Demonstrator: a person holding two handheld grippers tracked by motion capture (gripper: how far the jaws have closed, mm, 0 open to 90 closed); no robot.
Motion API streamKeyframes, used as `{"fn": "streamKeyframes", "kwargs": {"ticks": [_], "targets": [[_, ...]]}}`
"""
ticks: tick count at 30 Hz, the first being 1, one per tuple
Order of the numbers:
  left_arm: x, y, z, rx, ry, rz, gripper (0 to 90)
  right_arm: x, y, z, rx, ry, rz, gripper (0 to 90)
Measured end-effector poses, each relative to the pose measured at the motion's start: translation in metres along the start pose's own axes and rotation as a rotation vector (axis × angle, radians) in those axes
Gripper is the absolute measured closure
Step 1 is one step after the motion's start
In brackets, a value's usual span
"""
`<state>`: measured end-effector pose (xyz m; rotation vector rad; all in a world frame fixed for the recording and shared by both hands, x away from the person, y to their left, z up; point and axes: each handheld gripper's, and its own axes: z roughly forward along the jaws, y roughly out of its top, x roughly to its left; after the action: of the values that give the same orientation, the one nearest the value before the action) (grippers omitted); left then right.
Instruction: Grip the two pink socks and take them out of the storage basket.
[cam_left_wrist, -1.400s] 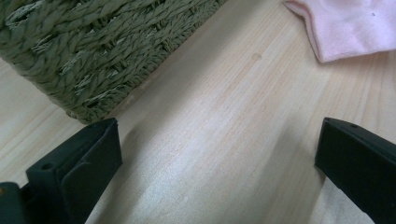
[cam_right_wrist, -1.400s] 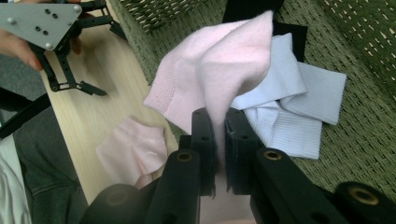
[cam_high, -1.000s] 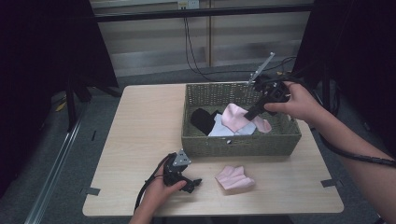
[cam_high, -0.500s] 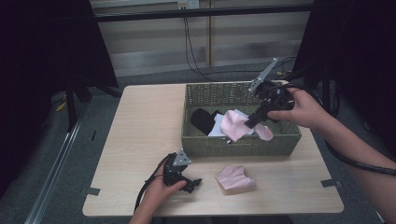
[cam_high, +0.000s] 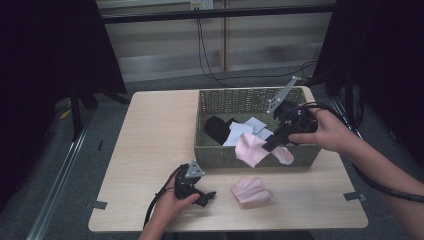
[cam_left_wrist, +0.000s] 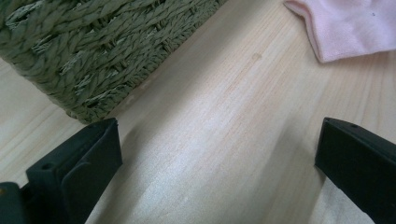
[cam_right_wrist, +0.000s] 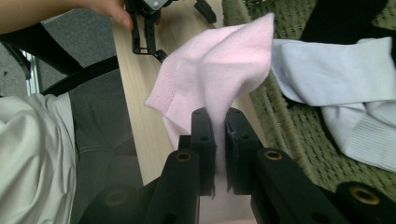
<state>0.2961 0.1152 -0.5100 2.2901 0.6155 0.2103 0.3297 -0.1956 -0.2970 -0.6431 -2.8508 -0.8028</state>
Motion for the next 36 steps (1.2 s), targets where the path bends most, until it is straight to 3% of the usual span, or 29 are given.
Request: {"fn": "streamKeyframes", "kwargs": {"ticks": [16,34,36], "targets": [[0.0,0.0,0.0,-0.004,0.0,-0.003,0.0,0.011,-0.011,0.035,0.036,0.022,-0.042,82.4],[0.0,0.0,0.0,0.005,0.0,0.006,0.0,0.014,-0.024,0.079,0.098,0.043,-0.042,80.7],[0.0,0.0,0.0,0.005,-0.001,0.006,0.0,0.014,-0.025,0.083,0.099,0.034,-0.035,77.4]]}}
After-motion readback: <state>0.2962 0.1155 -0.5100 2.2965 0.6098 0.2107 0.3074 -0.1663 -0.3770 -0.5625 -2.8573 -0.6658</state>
